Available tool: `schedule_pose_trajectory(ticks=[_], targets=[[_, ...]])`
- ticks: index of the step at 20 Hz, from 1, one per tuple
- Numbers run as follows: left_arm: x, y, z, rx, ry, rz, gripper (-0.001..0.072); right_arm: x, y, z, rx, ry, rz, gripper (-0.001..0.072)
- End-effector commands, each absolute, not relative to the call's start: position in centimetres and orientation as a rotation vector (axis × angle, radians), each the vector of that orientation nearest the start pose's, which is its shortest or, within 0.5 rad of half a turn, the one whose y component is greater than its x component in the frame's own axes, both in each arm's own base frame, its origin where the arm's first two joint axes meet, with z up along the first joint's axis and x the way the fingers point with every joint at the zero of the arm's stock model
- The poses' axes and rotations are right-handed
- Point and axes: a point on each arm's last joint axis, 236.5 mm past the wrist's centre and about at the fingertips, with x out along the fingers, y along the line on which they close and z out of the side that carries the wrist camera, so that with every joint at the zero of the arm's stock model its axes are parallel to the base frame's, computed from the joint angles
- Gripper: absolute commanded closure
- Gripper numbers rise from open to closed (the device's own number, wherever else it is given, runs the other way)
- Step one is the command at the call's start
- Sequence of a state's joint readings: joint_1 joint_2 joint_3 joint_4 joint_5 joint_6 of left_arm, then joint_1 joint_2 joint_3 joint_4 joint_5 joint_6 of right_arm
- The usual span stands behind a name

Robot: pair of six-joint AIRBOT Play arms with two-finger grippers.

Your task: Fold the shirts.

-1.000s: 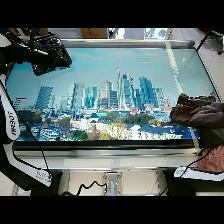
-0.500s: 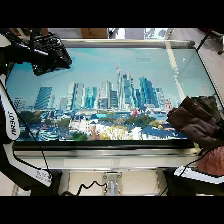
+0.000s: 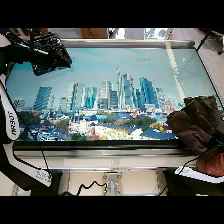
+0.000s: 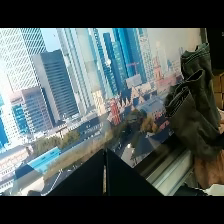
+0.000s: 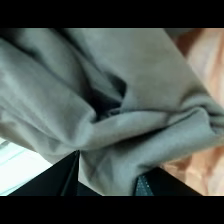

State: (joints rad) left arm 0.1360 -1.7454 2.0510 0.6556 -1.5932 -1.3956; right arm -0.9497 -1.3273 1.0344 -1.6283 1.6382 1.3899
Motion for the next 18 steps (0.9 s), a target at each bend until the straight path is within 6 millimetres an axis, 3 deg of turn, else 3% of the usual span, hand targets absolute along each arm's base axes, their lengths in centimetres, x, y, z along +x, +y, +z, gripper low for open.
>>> schedule_pose_trajectory(ticks=[1,6,10,14,15,16,17,18], targets=[[47.7,-12.9,18.2,-0.512,1.062,-0.8,0.0698,11.8,-19.8,-4.0,0.724,1.847,-0.494,0.0339],[47.6,-12.9,18.3,-0.514,1.063,-0.806,0.0698,6.7,-20.1,-1.9,0.683,2.063,-0.631,0.0338],[47.1,-13.5,18.9,-0.531,1.062,-0.843,0.0698,6.5,-18.9,-1.2,0.748,2.085,-0.65,0.0338],[47.1,-13.6,19.1,-0.536,1.059,-0.851,0.0691,6.0,-20.4,-0.3,0.666,2.032,-0.729,0.0338],[47.2,-13.6,19.1,-0.537,1.056,-0.849,0.0691,6.8,-20.7,-0.3,0.656,1.967,-0.732,0.0337],[47.3,-13.6,19.1,-0.538,1.051,-0.846,0.0691,8.9,-20.5,-0.5,0.684,1.863,-0.695,0.0338],[47.5,-13.6,19.2,-0.541,1.042,-0.841,0.0691,12.4,-19.7,-0.6,0.758,1.729,-0.611,0.0337],[47.7,-13.6,19.3,-0.544,1.035,-0.839,0.0691,17.5,-17.9,0.2,0.859,1.553,-0.455,0.0338]])
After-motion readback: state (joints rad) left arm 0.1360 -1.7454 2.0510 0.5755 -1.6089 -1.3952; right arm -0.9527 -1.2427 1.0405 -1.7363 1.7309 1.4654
